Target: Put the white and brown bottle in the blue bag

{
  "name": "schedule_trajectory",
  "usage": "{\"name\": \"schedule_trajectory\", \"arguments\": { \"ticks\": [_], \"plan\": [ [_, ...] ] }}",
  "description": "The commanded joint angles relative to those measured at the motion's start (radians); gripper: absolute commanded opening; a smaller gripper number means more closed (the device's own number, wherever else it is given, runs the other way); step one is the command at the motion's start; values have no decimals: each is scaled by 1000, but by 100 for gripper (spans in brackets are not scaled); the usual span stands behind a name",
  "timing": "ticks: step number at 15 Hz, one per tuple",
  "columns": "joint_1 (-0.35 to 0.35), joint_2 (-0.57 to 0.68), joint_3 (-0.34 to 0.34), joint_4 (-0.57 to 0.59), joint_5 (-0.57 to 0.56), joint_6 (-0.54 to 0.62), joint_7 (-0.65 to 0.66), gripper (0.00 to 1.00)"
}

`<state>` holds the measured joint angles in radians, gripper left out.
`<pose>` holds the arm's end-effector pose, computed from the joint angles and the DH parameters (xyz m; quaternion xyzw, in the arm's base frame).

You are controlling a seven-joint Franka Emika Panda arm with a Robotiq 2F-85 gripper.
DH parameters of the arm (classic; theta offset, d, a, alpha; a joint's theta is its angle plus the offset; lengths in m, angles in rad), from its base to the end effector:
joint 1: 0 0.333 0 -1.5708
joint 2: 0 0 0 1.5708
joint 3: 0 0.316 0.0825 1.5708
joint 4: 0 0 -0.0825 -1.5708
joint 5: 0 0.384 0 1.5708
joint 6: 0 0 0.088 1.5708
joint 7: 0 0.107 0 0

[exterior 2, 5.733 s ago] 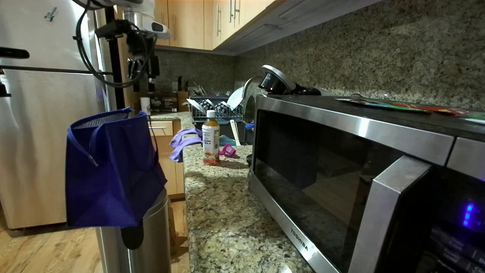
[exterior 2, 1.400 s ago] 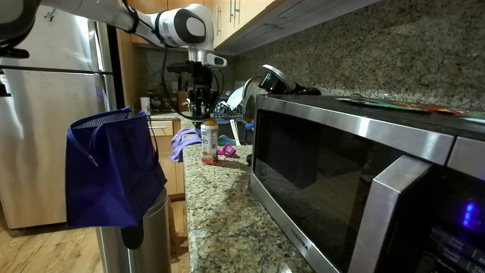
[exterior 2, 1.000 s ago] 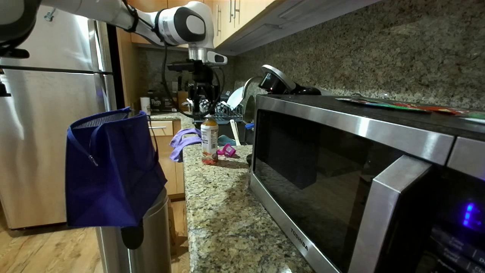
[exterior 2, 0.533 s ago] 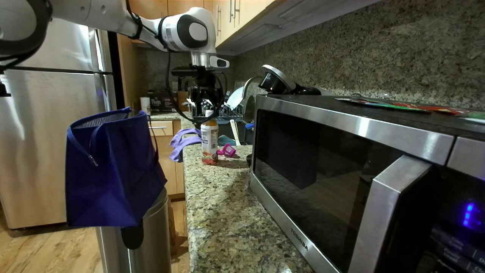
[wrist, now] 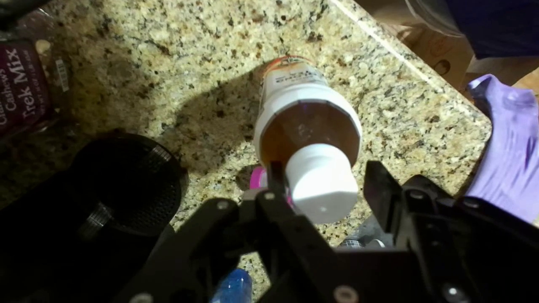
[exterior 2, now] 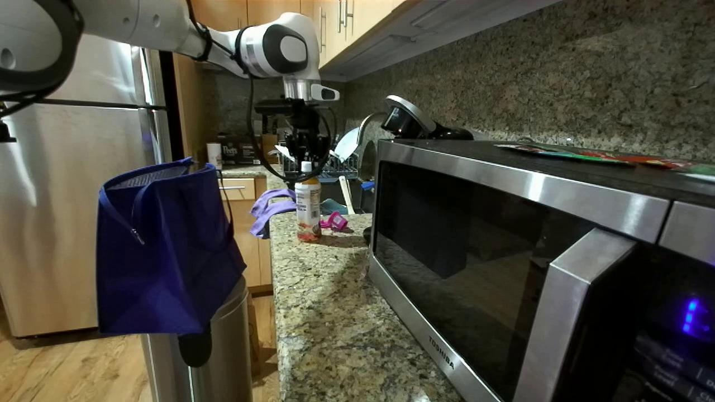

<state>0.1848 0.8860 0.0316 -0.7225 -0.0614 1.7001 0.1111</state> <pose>0.7666 0.1506 0.4386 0.9976 0.0488 0.0482 0.0109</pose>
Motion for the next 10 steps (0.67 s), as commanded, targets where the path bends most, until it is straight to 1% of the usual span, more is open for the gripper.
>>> {"name": "schedule_trajectory", "arguments": {
  "ticks": [1,2,3,5,6,7,8,9,10],
  "plan": [
    [-3,26,-1,56,7,-13,9,22],
    [-3,25,-2,57,7,-15,7,14],
    [-3,26,-3,58,6,-17,7,11],
    [-2,26,-4,60,6,-19,7,11],
    [-2,26,-3,61,6,-24,4,21],
    [-1,26,-4,61,5,-24,5,11],
    [-1,26,-4,61,6,-26,5,50],
    [-1,25,-3,61,7,-27,4,62],
    [-1,25,-3,61,6,-25,6,68]
  ]
}}
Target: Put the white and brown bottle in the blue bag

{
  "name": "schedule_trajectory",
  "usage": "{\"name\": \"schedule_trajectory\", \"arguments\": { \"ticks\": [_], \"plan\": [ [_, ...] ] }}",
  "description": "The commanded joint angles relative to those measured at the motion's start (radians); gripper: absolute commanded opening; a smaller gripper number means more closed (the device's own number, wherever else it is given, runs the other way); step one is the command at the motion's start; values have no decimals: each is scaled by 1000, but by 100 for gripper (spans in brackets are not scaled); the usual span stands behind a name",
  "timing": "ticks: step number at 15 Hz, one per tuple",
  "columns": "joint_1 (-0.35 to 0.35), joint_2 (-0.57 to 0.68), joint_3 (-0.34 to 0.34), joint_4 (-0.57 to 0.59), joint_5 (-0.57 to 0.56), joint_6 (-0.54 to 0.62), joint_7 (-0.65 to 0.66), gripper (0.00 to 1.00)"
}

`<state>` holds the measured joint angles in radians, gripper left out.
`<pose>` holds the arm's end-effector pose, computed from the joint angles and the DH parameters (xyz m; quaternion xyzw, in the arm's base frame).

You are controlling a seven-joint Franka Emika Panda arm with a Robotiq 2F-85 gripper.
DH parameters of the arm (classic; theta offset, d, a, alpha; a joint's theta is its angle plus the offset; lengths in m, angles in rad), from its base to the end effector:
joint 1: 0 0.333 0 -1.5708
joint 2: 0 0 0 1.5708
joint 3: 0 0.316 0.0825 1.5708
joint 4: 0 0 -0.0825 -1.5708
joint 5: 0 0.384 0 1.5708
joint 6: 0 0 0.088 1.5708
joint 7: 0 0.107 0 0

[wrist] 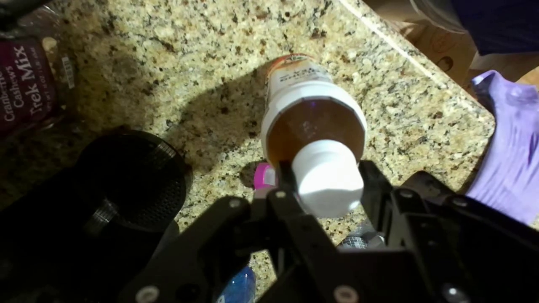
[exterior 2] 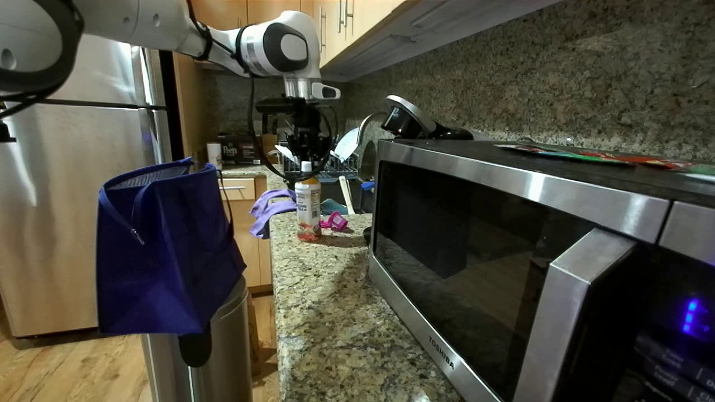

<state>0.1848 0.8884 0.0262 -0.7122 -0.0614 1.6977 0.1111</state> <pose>0.7673 0.1484 0.4415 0.9975 0.0469 0.0512 0.0126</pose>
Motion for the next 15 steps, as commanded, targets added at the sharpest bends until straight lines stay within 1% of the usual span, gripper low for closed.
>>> {"name": "schedule_trajectory", "arguments": {
  "ticks": [1,4,6,15],
  "plan": [
    [-2,23,2,51,7,-24,6,73],
    [-2,22,2,54,7,-20,9,94],
    [-2,22,1,56,7,-20,10,100],
    [-10,19,-1,59,12,-39,31,100]
  ]
}}
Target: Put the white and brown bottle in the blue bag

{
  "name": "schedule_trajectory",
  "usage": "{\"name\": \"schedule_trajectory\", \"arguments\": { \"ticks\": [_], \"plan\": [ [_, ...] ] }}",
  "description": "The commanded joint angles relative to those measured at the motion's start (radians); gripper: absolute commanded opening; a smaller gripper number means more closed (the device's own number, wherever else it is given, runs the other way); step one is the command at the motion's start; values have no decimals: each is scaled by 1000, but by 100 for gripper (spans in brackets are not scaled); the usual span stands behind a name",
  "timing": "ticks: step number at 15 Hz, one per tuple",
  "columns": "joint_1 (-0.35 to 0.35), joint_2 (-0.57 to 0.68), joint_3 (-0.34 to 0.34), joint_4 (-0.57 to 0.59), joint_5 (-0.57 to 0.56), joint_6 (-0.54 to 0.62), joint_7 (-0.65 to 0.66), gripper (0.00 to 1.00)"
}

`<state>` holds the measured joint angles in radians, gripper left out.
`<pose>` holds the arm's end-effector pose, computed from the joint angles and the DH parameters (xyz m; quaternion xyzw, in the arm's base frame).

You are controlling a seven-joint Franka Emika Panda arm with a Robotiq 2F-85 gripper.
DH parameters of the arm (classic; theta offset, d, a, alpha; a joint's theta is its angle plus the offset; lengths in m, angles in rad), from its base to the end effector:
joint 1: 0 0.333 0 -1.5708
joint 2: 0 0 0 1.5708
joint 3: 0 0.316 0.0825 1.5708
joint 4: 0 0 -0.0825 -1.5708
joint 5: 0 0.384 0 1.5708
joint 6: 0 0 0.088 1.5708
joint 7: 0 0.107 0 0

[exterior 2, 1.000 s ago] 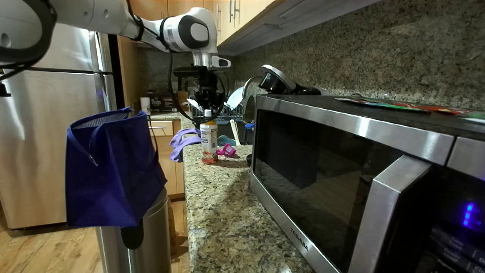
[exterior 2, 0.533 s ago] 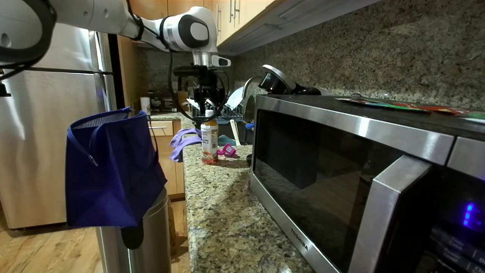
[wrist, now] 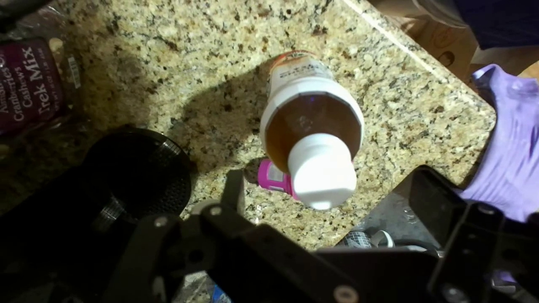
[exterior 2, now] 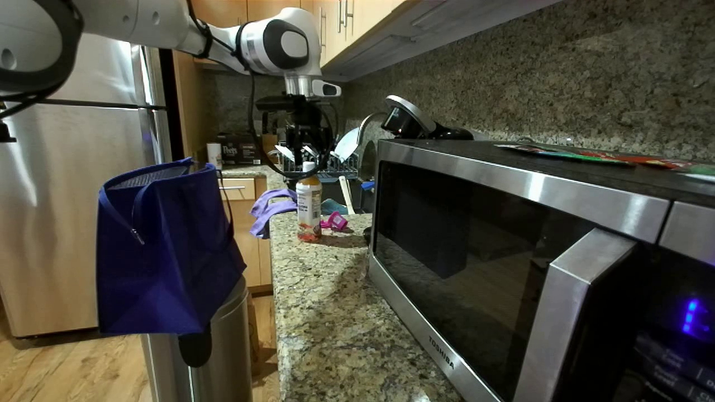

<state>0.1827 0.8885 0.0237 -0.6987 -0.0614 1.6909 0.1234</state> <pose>0.7675 0.1456 0.4473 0.9977 0.0387 0.0546 0.0129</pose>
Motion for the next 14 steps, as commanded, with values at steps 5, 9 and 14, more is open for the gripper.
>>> {"name": "schedule_trajectory", "arguments": {
  "ticks": [5,9,14],
  "plan": [
    [-11,20,1,44,14,-48,25,100],
    [-13,20,2,44,14,-55,26,67],
    [-12,22,3,43,14,-63,27,33]
  ]
}}
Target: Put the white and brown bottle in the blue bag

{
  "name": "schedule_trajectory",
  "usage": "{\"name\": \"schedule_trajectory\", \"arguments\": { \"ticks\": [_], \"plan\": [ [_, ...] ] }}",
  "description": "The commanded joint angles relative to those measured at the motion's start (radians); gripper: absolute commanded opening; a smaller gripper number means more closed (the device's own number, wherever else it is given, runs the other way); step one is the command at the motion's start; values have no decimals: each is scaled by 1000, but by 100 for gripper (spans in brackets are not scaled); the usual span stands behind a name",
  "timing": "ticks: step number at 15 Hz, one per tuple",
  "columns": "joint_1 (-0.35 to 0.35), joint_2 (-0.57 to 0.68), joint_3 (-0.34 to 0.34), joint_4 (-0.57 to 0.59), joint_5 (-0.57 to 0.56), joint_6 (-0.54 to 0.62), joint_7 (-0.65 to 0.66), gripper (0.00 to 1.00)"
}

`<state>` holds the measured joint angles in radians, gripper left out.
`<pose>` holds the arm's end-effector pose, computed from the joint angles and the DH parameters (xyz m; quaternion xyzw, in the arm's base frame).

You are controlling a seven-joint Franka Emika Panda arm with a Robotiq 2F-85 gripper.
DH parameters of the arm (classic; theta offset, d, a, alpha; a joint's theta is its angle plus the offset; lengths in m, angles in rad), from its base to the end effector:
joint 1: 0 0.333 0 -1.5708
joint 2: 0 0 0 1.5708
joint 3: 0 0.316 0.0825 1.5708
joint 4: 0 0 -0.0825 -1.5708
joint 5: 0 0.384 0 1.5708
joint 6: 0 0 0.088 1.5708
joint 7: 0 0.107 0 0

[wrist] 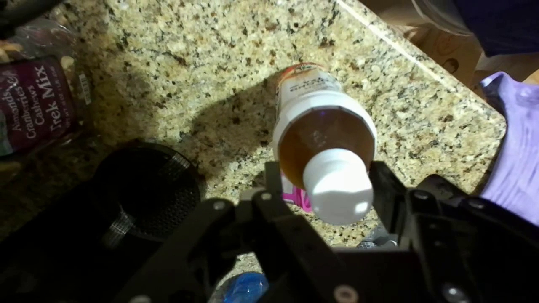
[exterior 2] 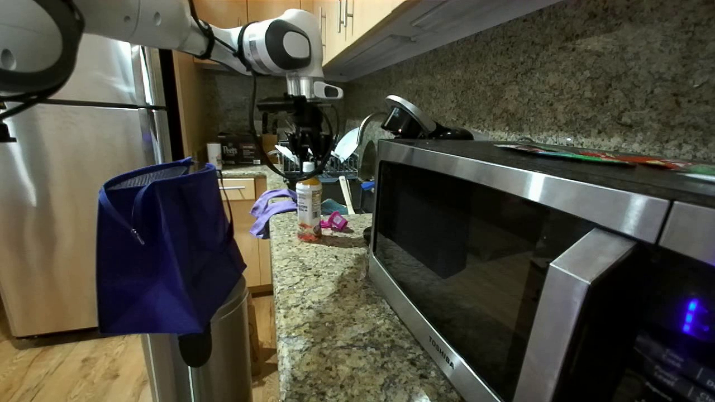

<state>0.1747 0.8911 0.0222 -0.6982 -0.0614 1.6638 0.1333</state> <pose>0.7665 0.1383 0.4428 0.9986 0.0290 0.0403 0.0158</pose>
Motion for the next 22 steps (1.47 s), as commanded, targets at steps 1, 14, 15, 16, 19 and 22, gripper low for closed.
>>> {"name": "schedule_trajectory", "arguments": {
  "ticks": [1,14,15,16,19,22],
  "plan": [
    [-4,19,4,43,14,-39,16,27],
    [57,-100,28,61,1,-166,-11,11],
    [65,-118,33,64,10,-186,-3,11],
    [73,-136,39,68,12,-210,-14,11],
    [118,-195,48,62,-6,-269,-42,11],
    [164,-248,61,45,-13,-337,-87,11]
  ]
}}
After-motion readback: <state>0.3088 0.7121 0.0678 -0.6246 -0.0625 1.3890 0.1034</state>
